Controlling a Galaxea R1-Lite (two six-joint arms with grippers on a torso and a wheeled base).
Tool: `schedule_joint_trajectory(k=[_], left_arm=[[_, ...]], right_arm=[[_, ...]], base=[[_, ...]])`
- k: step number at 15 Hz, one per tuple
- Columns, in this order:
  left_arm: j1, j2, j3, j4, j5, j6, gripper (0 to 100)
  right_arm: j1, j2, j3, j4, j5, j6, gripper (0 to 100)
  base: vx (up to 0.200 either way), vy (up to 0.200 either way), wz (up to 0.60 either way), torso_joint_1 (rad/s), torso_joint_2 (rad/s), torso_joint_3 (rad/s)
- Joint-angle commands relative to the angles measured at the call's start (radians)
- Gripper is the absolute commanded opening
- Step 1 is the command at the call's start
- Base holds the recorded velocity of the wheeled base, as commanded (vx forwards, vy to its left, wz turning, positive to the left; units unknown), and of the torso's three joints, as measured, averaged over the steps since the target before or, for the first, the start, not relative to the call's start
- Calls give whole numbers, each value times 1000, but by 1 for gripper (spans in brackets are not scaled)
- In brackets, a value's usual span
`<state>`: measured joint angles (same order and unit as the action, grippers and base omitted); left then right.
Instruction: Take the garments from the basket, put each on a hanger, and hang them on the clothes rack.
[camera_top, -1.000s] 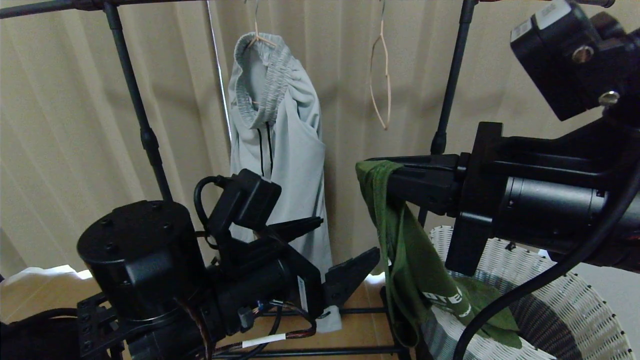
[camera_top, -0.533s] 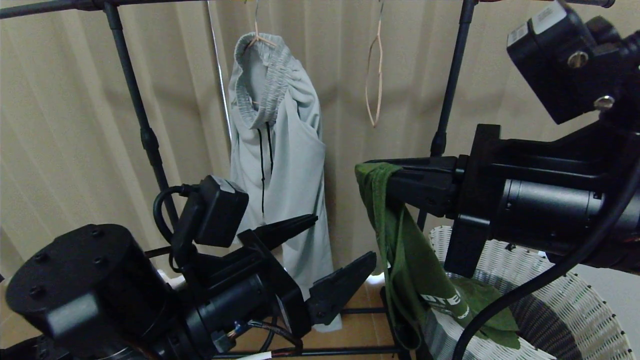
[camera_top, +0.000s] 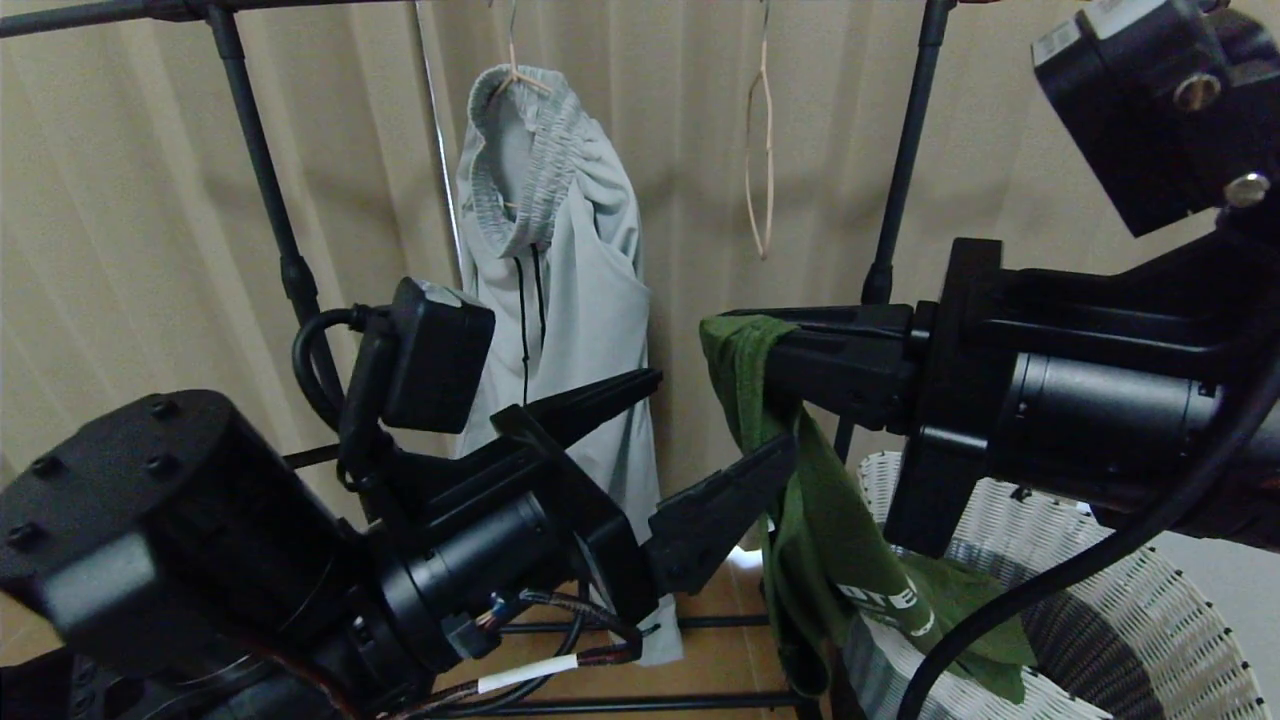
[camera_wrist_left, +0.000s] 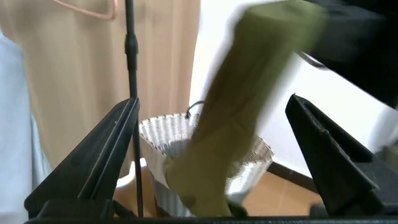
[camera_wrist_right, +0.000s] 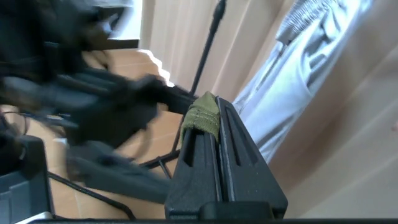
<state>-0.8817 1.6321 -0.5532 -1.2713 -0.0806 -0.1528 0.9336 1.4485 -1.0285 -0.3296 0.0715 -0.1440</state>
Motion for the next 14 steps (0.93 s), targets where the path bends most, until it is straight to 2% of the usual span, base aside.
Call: schedule_joint_trajectory(k=[1,4,7,10,14], left_arm=[[15,69,-44,1,2,-1,100],[58,118,-40,1,4,1,100],[67,190,4,-3,33,38,100],[73,233,4,-8,51,41,100],[73,229,76,-79,50,47,100]], right_arm=[[8,-2,2,0,1,0,0],[8,-7,2,-2,1,0,0],[7,-11,-4,-2,1,0,0],[7,-22,1,-2,1,0,0],[-18,-22,-2,-2,-2,0,0]], base=[[0,0,0,0,0,0],[0,0,0,0,0,0],[0,0,0,0,0,0],[0,0,0,0,0,0],[0,0,0,0,0,0]])
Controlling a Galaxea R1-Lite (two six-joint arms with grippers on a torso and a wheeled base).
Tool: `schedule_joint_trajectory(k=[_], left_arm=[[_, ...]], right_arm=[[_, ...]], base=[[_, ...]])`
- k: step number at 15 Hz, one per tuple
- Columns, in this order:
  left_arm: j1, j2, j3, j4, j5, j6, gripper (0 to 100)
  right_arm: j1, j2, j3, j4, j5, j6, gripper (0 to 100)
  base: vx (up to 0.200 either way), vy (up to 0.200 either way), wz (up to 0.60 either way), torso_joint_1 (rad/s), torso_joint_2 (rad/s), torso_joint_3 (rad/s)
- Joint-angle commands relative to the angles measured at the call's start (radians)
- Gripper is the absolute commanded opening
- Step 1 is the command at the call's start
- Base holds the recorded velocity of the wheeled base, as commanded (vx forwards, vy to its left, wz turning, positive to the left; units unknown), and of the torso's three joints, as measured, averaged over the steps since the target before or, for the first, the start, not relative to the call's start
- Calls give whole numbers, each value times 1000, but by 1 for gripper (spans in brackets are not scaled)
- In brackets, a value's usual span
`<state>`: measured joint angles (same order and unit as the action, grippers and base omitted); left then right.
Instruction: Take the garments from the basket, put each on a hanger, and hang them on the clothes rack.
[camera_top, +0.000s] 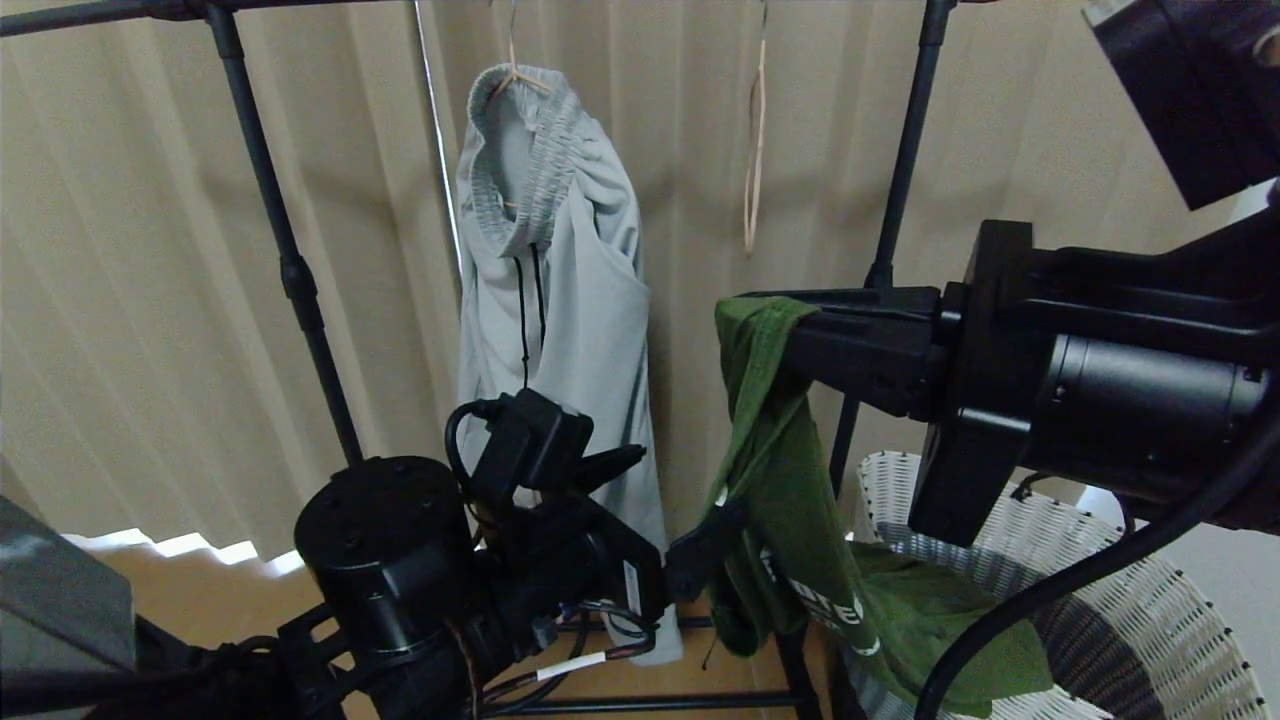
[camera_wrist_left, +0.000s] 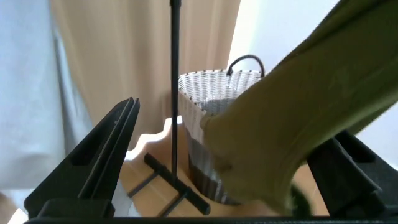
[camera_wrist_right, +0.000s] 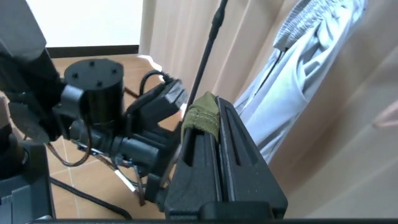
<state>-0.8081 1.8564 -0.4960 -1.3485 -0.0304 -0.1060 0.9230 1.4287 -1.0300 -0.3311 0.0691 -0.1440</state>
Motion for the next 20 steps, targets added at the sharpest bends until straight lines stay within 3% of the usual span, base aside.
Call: schedule_joint_trajectory(k=[1,3,6,9,14,20], left_arm=[[1,1,77,-37,1,0,100],[10,0,169,-127,1,0,100],[10,4,244,-222,-2,3,100],[7,41,243,-222,-3,0,100],[-86,53,267,-222,-5,14,100],[-42,52,284,-222,-5,14,100]], right_arm=[[-38,1,-4,0,0,-2,0],[-96,6,-15,0,0,-2,0],[-112,7,-27,0,0,-2,0],[-112,10,-25,0,0,-2,0],[-112,42,-28,-2,0,0,0],[-104,39,-21,-22,3,0,0]], base=[[0,0,0,0,0,0],[0,0,0,0,0,0],[0,0,0,0,0,0],[0,0,0,0,0,0],[0,0,0,0,0,0],[0,0,0,0,0,0]])
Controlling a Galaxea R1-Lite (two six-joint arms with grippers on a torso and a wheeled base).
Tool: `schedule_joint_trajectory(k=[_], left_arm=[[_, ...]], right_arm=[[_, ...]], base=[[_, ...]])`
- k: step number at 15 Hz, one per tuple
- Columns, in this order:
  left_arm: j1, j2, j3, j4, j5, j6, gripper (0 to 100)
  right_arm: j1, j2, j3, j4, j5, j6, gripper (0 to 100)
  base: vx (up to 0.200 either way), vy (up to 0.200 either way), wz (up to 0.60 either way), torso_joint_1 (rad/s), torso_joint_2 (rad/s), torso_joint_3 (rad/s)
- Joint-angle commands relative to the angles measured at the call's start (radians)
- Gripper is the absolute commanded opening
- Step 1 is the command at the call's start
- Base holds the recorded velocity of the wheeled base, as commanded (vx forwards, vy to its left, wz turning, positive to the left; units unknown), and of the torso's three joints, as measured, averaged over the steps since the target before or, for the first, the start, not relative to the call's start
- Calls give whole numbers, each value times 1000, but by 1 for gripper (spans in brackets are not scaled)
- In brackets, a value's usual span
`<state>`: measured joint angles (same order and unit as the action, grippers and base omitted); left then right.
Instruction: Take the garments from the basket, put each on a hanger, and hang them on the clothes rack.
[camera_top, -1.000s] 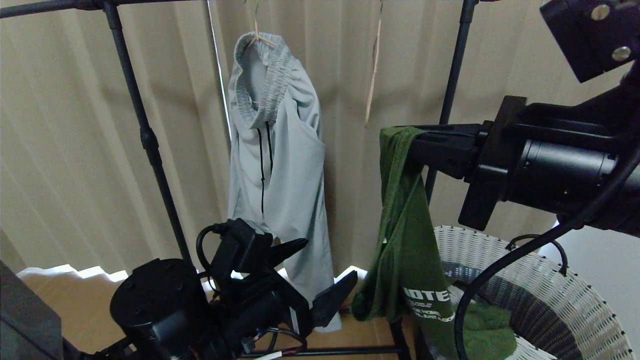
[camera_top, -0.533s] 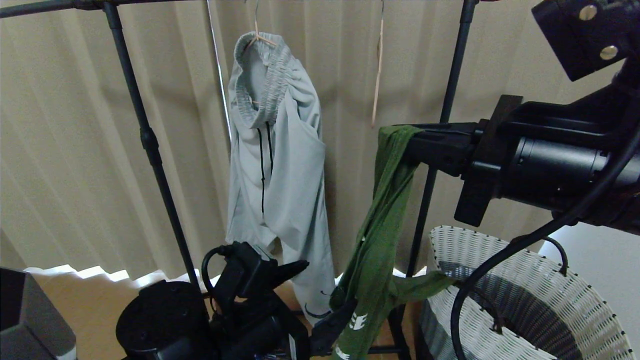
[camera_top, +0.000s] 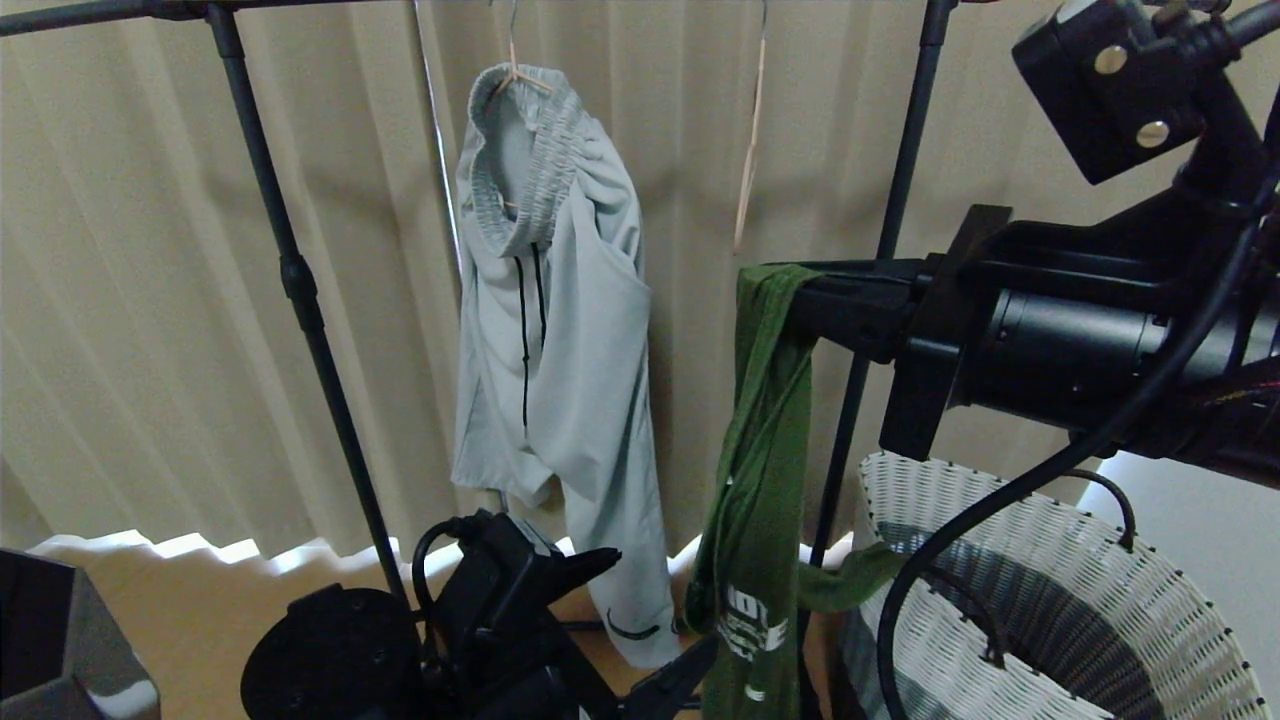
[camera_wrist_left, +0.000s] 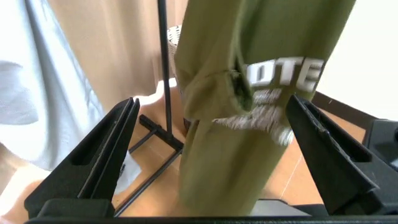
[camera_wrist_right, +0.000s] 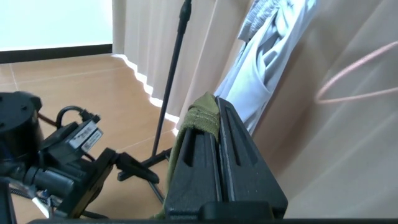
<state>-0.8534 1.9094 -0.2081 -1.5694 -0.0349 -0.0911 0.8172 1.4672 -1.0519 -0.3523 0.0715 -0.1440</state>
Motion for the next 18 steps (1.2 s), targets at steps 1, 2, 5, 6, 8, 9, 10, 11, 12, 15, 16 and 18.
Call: schedule_joint_trajectory(k=[1,2,5,6,8,9,10,11,12,15,16,18], left_arm=[[4,-3,-13,-1,0,-1,100],[5,-3,-16,-1,0,-1,100],[11,22,-70,-1,-2,-7,100],[11,30,-77,-1,0,-6,100],[10,68,-120,-1,0,-4,100],[11,73,-126,-1,0,-4,100],[13,73,-126,-1,0,-4,100],[17,69,-117,-1,3,-3,100],[28,65,-99,-1,3,-1,100],[30,25,-57,-1,3,1,100],[30,14,-48,-1,3,1,100],[39,-9,-42,-1,3,1,100]], right_arm=[[8,-1,3,0,-1,-2,0],[10,-1,3,0,-1,0,0],[13,-2,1,0,-1,0,0],[13,-4,1,0,-1,0,0],[16,-2,1,0,-1,0,0],[16,-4,1,0,-1,0,0],[16,-4,1,0,-1,0,0],[16,-4,1,0,-1,0,0],[16,-4,0,0,-1,0,0],[16,-1,-3,0,-1,0,0],[16,-1,-3,0,-1,0,0],[16,-1,-3,0,-1,0,0]], base=[[0,0,0,0,0,0],[0,0,0,0,0,0],[0,0,0,0,0,0],[0,0,0,0,0,0],[0,0,0,0,0,0],[0,0,0,0,0,0],[0,0,0,0,0,0],[0,0,0,0,0,0],[0,0,0,0,0,0],[0,0,0,0,0,0],[0,0,0,0,0,0],[0,0,0,0,0,0]])
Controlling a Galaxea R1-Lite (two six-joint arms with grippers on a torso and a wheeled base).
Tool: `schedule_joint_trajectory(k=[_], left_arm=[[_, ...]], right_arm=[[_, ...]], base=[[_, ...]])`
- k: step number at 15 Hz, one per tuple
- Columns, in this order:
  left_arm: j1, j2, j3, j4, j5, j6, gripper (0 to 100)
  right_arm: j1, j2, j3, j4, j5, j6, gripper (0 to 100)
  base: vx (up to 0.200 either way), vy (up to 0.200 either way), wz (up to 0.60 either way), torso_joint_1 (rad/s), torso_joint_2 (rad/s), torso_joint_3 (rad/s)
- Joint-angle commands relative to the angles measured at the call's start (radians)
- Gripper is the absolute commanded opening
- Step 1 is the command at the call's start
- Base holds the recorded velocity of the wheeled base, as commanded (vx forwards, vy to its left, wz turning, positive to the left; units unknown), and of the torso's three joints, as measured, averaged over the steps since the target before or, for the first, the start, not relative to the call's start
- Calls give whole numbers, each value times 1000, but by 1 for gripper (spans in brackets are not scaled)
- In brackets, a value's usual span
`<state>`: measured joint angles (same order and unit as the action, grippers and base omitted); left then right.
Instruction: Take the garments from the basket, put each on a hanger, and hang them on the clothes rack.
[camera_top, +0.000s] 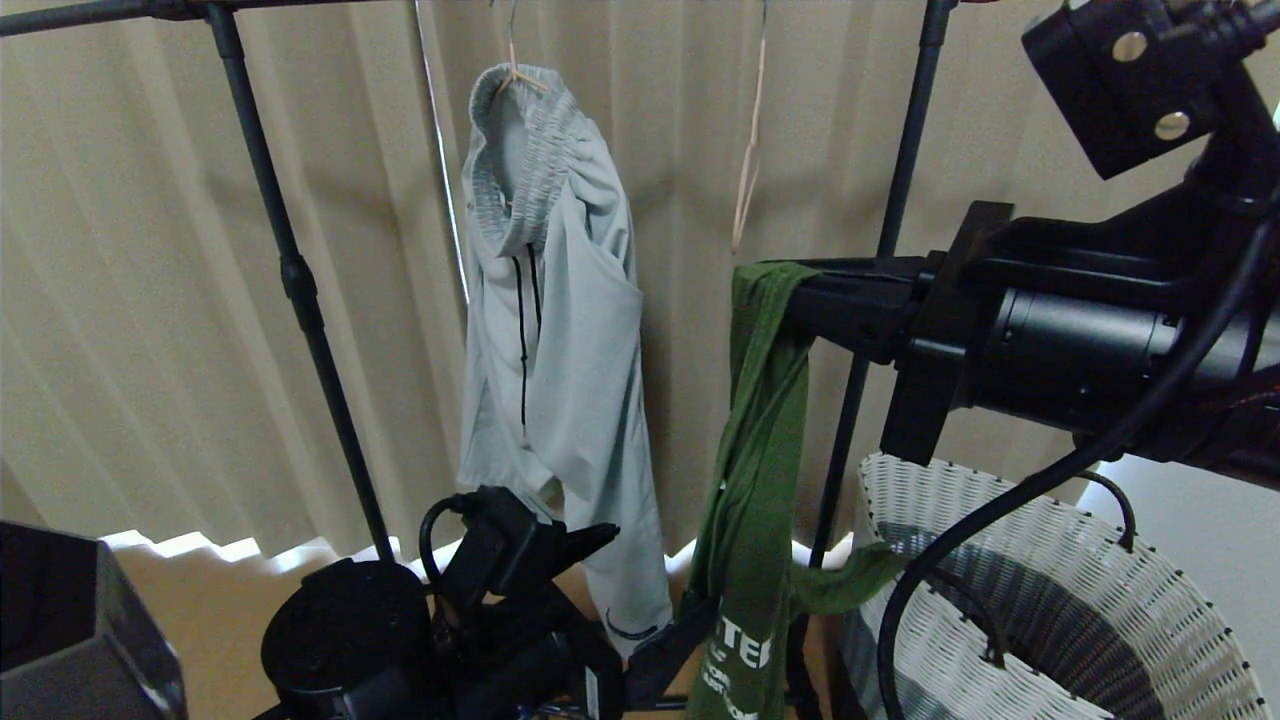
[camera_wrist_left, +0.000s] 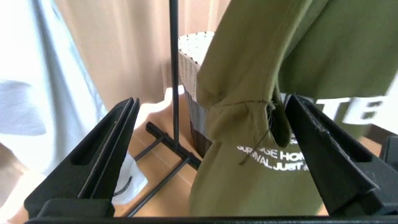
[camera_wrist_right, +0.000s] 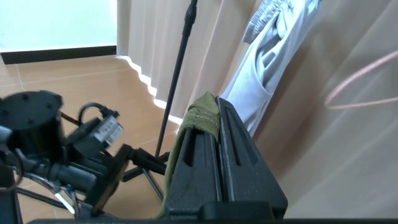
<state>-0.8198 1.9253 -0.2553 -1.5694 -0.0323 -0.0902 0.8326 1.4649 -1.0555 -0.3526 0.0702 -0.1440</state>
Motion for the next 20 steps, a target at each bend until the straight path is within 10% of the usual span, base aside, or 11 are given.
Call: schedule_joint_trajectory(k=[1,16,17,20], left_arm=[[10,-23,-2,-1,0,-2,100],[120,153,-62,-1,0,73,100],[122,153,-62,-1,0,73,0],[117,139,-25,-1,3,115,0]], right_arm=[[2,2,0,0,0,0,0],[28,-5,0,0,0,-2,0],[28,-6,3,0,0,-2,0],[28,-17,3,0,-1,-2,0]], base=[[0,0,0,0,0,0],[0,0,0,0,0,0],[0,0,0,0,0,0],[0,0,0,0,0,0]])
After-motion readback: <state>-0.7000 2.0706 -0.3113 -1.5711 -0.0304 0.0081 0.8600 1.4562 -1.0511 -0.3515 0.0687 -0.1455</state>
